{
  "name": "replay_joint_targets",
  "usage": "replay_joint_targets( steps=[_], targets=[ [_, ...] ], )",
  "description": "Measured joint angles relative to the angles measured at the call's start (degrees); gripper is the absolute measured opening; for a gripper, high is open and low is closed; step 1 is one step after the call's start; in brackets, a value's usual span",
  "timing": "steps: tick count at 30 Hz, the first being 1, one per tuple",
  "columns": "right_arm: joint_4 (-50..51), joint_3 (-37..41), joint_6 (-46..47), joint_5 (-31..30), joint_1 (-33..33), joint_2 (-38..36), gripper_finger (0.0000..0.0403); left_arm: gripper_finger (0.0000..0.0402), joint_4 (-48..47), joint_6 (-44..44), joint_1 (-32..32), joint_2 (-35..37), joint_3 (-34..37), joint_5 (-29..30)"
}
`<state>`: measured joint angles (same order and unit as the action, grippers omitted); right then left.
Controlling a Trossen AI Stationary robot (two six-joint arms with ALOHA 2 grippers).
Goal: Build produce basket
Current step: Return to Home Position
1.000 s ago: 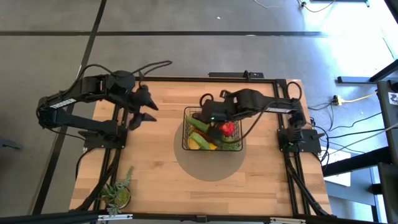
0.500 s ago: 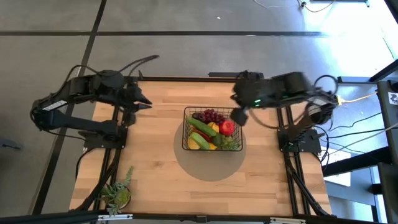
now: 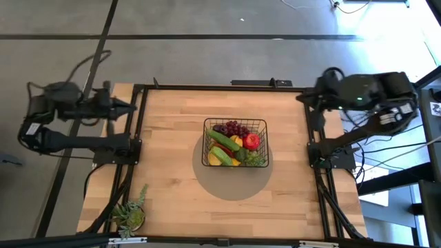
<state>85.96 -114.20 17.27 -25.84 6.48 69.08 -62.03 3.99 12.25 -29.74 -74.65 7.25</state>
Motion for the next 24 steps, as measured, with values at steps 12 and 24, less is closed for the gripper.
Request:
replay_joint_targets(
  steps=[12,24],
  targets=[
    [-41.9,45.3,-11.6,8.2,0.0,-31.0,0.0000,0.0000,18.0,-3.6,0.0,22.1,18.7,-2.3],
    [-59.3,70.8,-13.0,11.1,0.0,-50.5,0.0000,0.0000,23.6,-2.1,0.0,26.6,30.9,-2.3]
  ],
)
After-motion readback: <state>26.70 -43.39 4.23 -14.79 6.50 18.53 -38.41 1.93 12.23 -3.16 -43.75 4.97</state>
